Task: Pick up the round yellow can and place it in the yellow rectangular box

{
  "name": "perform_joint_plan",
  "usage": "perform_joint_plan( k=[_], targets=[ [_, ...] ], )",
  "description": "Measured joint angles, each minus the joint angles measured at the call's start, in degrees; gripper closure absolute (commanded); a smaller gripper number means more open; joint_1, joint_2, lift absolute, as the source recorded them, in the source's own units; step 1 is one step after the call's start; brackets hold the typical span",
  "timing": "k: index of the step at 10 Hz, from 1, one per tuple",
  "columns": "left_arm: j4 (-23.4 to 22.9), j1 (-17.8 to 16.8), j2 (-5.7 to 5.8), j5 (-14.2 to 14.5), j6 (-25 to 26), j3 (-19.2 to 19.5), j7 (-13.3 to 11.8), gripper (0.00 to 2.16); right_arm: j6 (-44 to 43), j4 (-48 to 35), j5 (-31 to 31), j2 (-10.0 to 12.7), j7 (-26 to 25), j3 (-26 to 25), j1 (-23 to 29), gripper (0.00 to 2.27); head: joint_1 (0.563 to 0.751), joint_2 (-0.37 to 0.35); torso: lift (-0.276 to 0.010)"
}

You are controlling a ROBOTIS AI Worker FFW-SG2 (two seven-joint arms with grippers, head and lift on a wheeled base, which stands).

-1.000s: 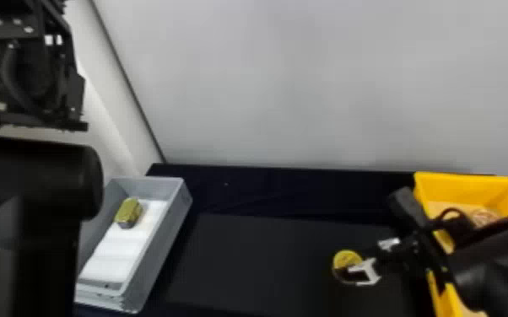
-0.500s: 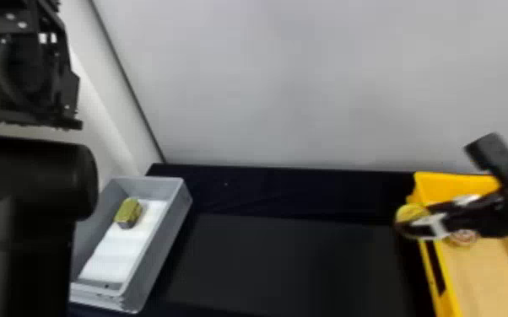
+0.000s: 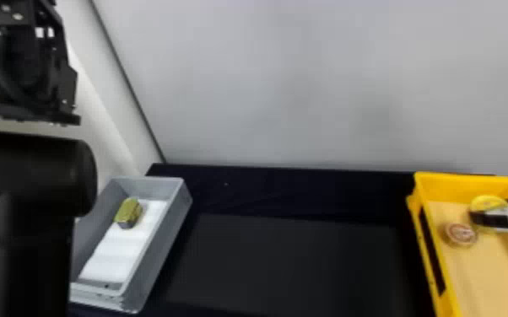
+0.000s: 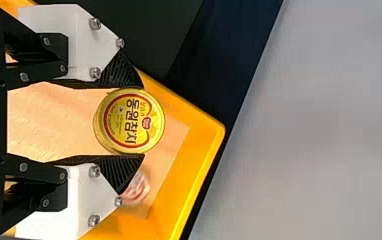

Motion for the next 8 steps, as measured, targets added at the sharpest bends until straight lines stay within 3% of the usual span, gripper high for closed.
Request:
perform_joint_plan(
  k=[4, 6, 8],
  targets=[
    [-0.01, 0.13, -0.81, -0.07, -0.39, 0.35, 0.00, 0.13, -3.59, 6.85, -1.33, -0.13, -3.56, -9.88, 4.06, 0.67, 0.694, 0.223, 0.000],
    [-0.01, 0.37, -1.08, -0.07, -0.57, 0.57, 0.00, 0.13, -7.31, 13.82, -8.88, -0.07, -9.61, -12.33, 5.37, 0.67, 0.694, 0.223, 0.000],
    [0.09, 0.38, -1.09, -0.07, -0.84, 0.58, 0.00, 0.13, -11.00, 21.47, -15.29, -0.18, -14.05, -11.29, 5.33, 0.67, 0.694, 0.223, 0.000]
  ],
)
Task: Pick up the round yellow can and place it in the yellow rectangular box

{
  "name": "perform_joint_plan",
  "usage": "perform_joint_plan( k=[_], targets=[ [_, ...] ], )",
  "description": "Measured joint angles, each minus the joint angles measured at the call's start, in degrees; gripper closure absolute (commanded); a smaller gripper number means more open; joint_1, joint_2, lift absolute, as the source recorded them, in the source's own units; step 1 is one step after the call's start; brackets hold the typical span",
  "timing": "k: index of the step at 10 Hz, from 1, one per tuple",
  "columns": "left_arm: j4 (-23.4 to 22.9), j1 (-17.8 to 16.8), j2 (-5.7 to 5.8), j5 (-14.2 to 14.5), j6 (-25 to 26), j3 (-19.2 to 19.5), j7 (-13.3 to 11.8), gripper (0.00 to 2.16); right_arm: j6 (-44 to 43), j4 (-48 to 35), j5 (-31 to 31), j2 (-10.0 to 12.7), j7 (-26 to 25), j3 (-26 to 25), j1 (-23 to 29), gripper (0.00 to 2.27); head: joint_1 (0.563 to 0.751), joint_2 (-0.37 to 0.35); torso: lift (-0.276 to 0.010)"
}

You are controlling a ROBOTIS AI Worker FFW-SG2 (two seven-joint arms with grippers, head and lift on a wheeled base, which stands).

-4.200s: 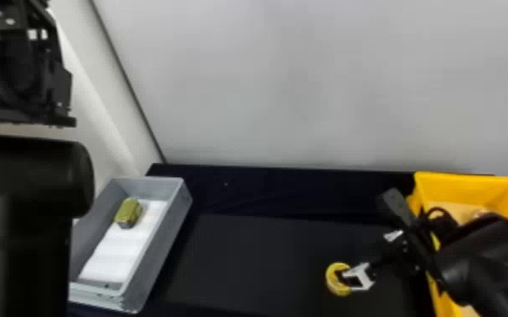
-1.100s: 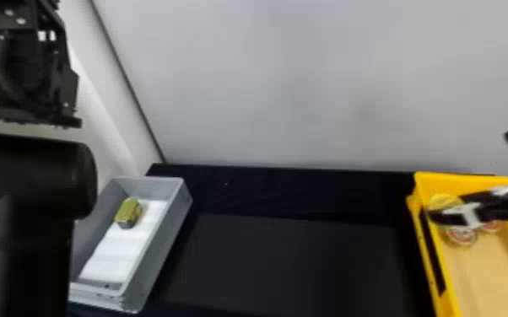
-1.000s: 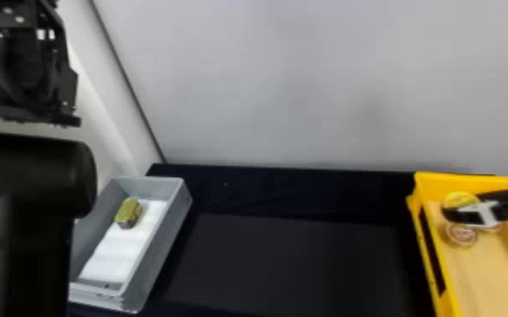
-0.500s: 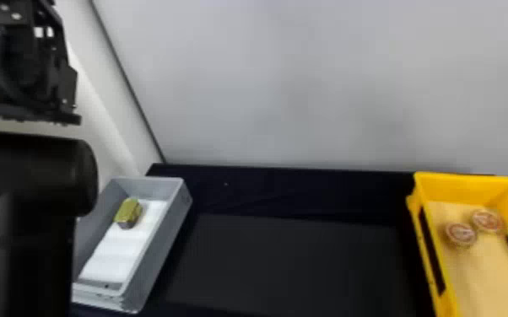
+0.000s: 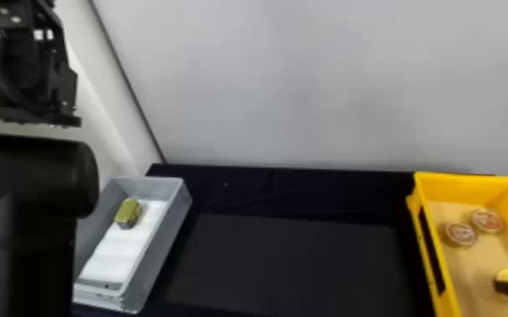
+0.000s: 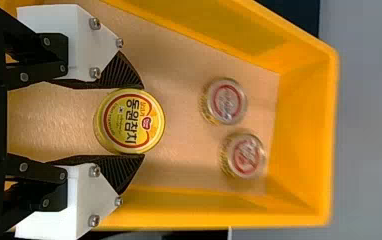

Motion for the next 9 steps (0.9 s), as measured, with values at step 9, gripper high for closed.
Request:
perform_joint_plan(
  k=[9],
  targets=[
    [0.25, 0.30, 0.18, 0.05, -0.25, -0.02, -0.08, 0.13, 1.75, 0.46, -3.45, -1.25, -1.01, 6.51, -2.30, 0.06, 0.694, 0.223, 0.000]
  ],
)
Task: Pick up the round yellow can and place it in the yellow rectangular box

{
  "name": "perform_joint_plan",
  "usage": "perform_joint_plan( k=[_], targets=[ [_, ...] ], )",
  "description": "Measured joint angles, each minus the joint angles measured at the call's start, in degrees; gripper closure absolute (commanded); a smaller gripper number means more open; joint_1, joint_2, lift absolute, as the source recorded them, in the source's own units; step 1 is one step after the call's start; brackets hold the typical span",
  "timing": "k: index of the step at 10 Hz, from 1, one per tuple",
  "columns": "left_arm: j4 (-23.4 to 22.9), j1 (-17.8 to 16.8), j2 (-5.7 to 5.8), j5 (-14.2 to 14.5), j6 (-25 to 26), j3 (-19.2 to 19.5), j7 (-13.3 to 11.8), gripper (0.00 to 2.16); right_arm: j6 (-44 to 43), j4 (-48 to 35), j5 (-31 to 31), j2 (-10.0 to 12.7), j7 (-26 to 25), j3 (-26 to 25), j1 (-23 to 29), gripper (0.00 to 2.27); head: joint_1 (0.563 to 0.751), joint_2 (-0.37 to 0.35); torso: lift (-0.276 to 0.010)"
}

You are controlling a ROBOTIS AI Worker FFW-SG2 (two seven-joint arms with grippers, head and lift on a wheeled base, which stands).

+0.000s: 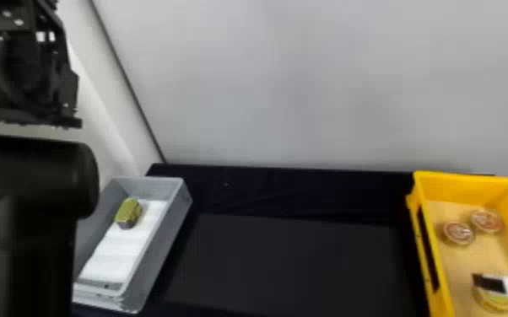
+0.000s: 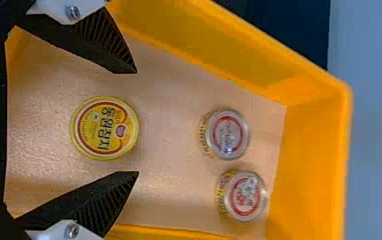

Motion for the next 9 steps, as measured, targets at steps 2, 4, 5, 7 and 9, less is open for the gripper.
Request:
perform_joint_plan(
  k=[2, 4, 5, 7, 9],
  targets=[
    [0.00, 0.05, -0.07, 0.00, 0.00, 0.02, 0.00, 0.13, 5.80, -10.73, 2.81, -1.84, 2.45, 1.24, -0.24, 0.07, 0.694, 0.223, 0.000],
    [0.00, 0.03, -0.22, -0.03, 0.05, 0.07, 0.00, 0.13, 10.76, -23.94, 6.82, -2.89, 3.10, 2.13, -2.56, 0.08, 0.694, 0.223, 0.000],
    [0.00, 0.00, -0.36, -0.04, 0.07, 0.15, 0.00, 0.13, 11.67, -30.21, 8.67, -2.92, 1.64, 2.92, -4.68, 0.09, 0.694, 0.223, 0.000],
    [0.00, -0.06, -0.50, -0.05, 0.12, 0.24, 0.00, 0.13, 11.63, -42.09, 10.61, -2.72, -9.67, 5.53, -8.57, 0.11, 0.694, 0.223, 0.000],
    [-0.02, 0.01, -0.70, -0.05, 0.26, 0.46, 0.03, 0.13, 5.69, -52.39, 10.69, -2.63, -25.18, 8.40, -11.36, 0.11, 0.694, 0.223, 0.000]
  ],
)
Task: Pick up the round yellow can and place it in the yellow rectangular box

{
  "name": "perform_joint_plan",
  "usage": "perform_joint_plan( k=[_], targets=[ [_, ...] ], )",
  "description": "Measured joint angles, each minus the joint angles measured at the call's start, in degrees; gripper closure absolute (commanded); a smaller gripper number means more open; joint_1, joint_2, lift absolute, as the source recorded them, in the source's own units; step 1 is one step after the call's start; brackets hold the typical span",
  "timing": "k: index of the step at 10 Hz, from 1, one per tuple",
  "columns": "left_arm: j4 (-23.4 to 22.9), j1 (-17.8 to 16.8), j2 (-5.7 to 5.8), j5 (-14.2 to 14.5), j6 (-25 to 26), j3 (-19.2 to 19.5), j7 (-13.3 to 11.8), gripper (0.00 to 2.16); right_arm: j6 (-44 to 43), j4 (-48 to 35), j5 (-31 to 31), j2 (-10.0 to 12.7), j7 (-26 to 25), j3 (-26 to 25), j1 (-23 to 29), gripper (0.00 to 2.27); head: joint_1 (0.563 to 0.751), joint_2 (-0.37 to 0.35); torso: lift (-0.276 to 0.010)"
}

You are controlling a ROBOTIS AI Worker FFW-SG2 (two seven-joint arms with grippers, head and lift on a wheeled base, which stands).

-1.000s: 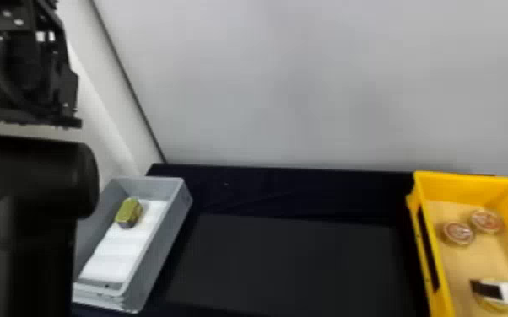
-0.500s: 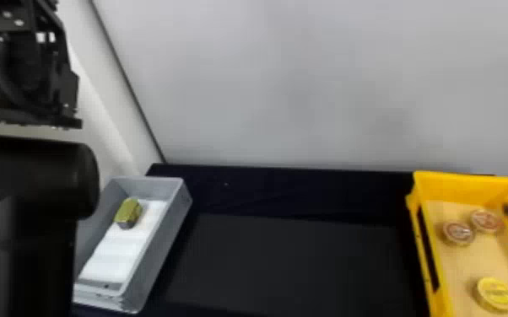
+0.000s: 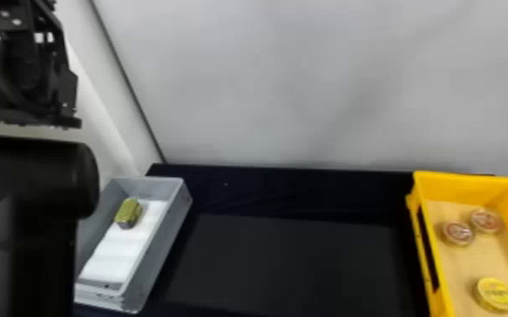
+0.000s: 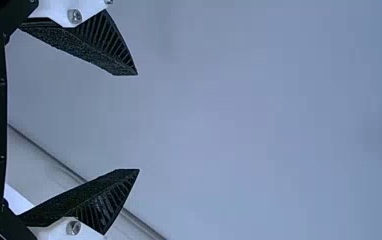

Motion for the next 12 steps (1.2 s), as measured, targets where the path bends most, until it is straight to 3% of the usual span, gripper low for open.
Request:
perform_joint_plan(
  k=[2, 5, 8, 12],
  targets=[
    [-0.19, 0.30, -0.16, 0.00, 0.13, 0.44, -0.01, 0.13, -12.51, -3.80, -2.41, -1.11, -12.92, 1.57, -1.70, 0.12, 0.694, 0.223, 0.000],
    [-1.01, 0.83, 0.70, 0.00, 0.80, 1.57, -0.02, 0.13, -29.25, -5.55, -4.71, -4.10, -23.27, 1.86, -5.79, 0.11, 0.694, 0.223, 0.000],
    [-2.47, 1.81, 2.36, 0.00, 2.21, 3.18, -0.03, 0.13, -37.91, -7.53, -0.39, -9.26, -28.51, 1.69, -10.13, 0.11, 0.694, 0.223, 0.000],
    [-3.21, 2.09, 2.98, 0.00, 3.10, 3.66, -0.03, 0.13, -38.37, -8.79, 0.85, -10.25, -29.23, 1.46, -9.73, 0.11, 0.694, 0.223, 0.000]
  ],
)
